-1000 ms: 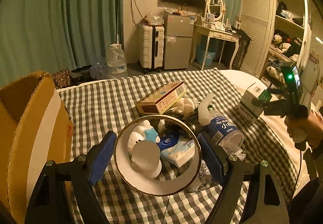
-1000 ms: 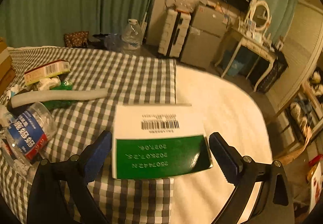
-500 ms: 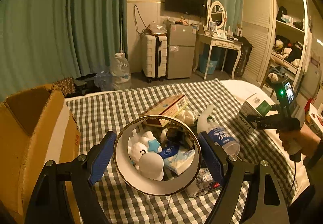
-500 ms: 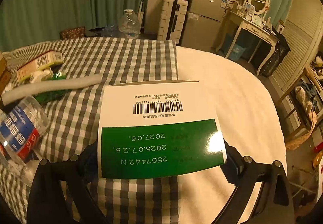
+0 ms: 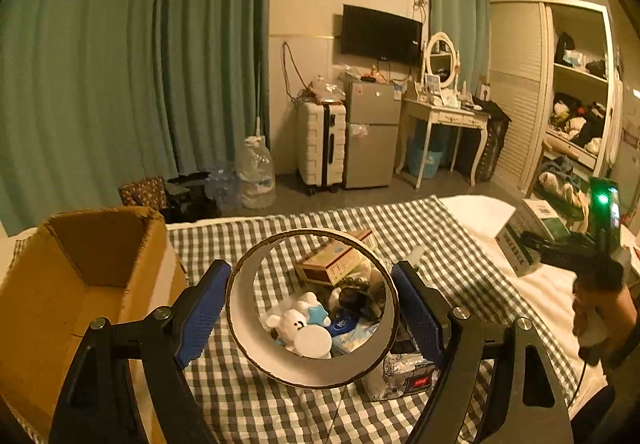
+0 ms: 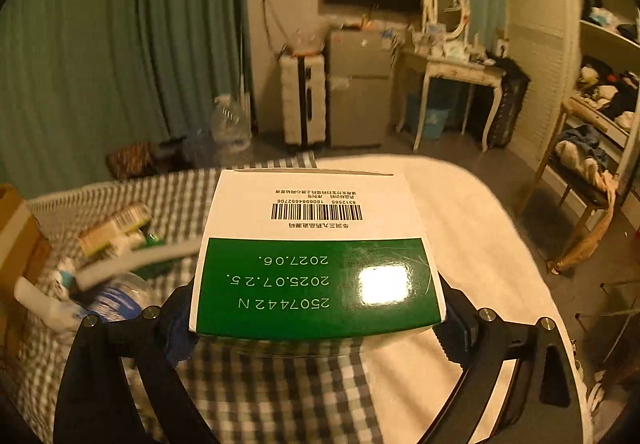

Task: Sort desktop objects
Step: 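Carry the green box and white cup holder over the cardboard box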

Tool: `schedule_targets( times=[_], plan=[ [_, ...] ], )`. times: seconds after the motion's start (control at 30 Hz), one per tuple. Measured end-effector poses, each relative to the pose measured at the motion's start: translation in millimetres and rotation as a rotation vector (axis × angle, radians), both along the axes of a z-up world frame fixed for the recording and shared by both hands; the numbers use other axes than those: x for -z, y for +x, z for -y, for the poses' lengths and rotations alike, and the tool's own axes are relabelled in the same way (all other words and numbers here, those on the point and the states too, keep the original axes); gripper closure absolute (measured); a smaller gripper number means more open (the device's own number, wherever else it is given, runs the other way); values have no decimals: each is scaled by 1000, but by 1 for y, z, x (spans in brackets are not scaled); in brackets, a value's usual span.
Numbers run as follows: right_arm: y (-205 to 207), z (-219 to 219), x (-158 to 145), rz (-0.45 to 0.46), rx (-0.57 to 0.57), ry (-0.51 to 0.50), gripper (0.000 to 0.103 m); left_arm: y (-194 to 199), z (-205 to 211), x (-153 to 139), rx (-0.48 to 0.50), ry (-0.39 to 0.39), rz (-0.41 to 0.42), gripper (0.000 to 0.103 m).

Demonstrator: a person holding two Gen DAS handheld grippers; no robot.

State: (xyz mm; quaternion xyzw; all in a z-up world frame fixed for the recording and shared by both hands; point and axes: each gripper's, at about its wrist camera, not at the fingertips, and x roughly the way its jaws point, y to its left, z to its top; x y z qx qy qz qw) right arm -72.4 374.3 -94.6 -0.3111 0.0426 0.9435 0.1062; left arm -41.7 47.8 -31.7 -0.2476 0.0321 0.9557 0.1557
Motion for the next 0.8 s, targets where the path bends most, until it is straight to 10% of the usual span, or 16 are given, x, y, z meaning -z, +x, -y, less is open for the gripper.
schedule_targets(
  times=[0.8],
  plan=[
    [119,131,-92,-117,-97,9,8,62,60,-58,-168,70,-37,19]
  ],
)
